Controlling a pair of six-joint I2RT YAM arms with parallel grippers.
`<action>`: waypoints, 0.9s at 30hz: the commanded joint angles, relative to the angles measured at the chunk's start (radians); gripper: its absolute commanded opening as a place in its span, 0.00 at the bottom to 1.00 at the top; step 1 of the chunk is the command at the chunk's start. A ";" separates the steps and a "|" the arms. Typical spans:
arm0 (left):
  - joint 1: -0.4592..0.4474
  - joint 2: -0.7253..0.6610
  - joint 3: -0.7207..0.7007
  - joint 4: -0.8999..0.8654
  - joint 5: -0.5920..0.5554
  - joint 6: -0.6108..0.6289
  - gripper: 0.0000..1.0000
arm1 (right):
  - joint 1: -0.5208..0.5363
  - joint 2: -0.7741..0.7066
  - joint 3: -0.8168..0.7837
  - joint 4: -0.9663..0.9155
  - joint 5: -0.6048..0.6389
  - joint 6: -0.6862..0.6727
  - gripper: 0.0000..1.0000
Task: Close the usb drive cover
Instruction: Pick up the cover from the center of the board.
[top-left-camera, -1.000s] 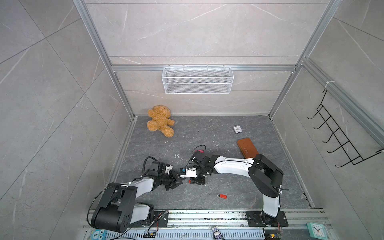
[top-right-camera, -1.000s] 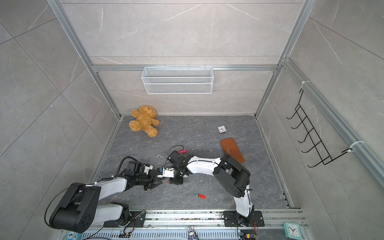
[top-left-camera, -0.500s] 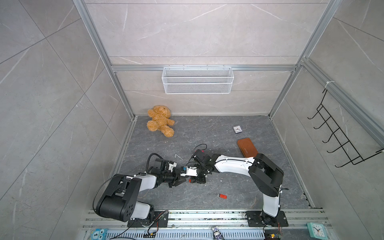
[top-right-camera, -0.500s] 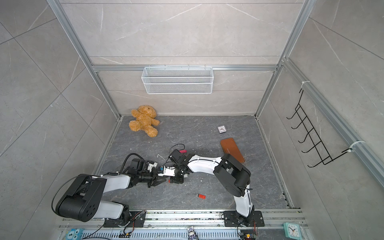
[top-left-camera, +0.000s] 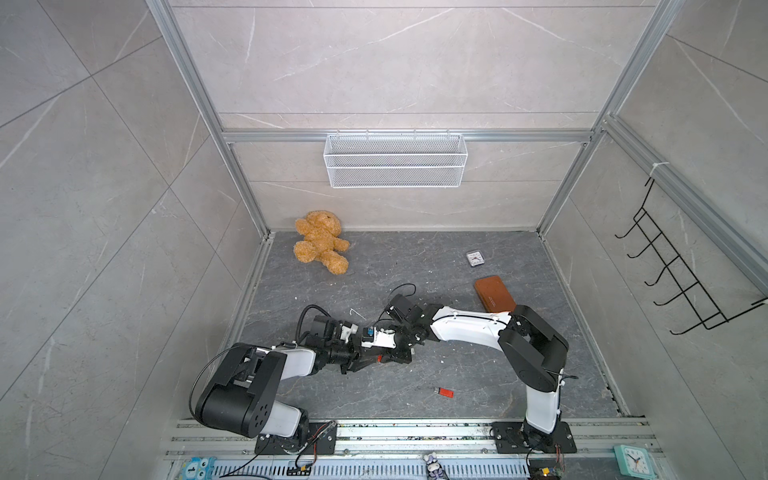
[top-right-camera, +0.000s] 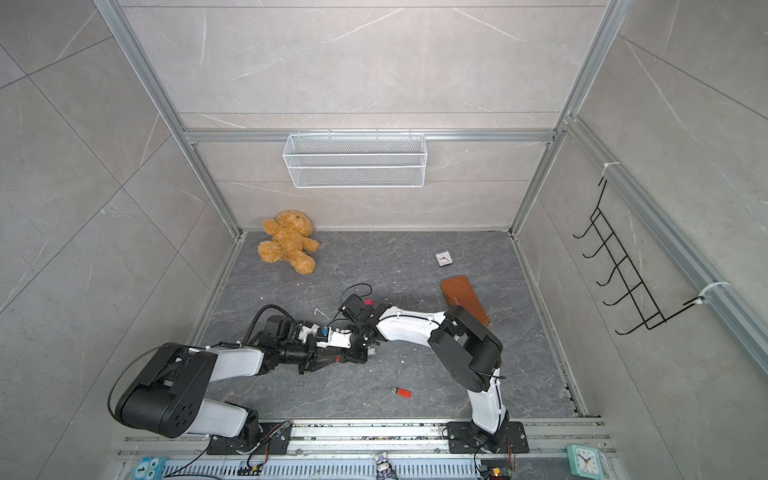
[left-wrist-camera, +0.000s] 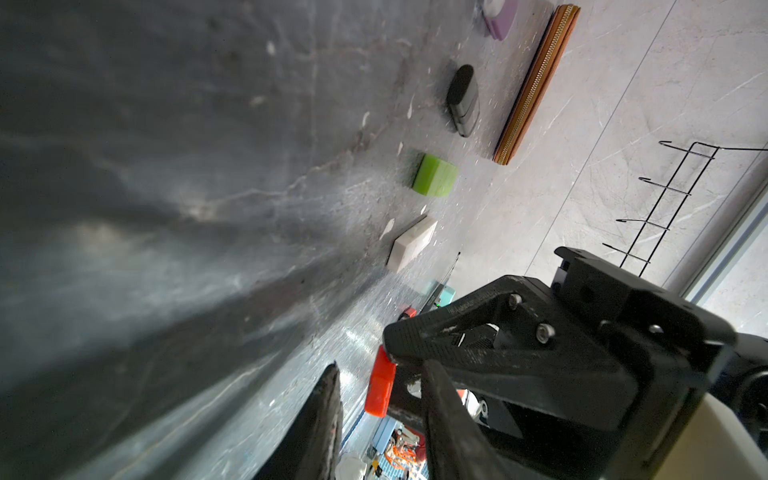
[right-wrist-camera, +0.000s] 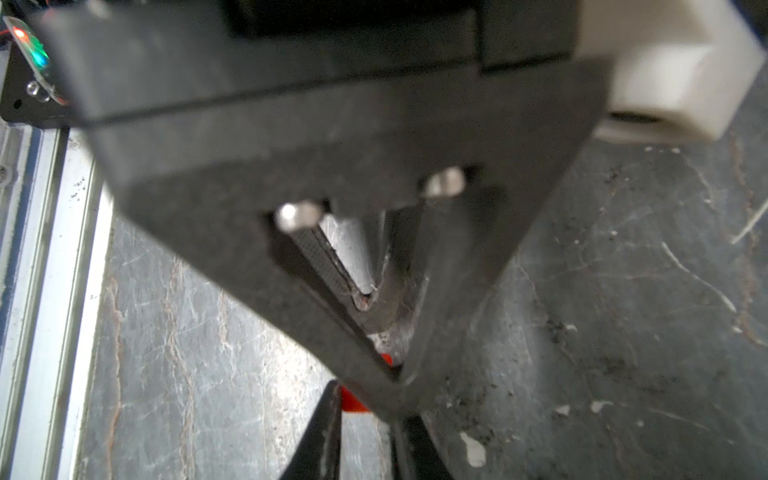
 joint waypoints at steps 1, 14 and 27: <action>-0.006 0.003 0.024 0.023 0.031 -0.006 0.35 | -0.004 -0.014 0.032 -0.018 -0.035 0.019 0.23; -0.019 -0.005 0.024 0.039 0.031 -0.023 0.27 | -0.019 -0.011 0.050 -0.017 -0.059 0.046 0.23; -0.019 -0.021 0.030 0.066 0.020 -0.055 0.23 | -0.037 -0.020 0.062 -0.004 -0.113 0.084 0.22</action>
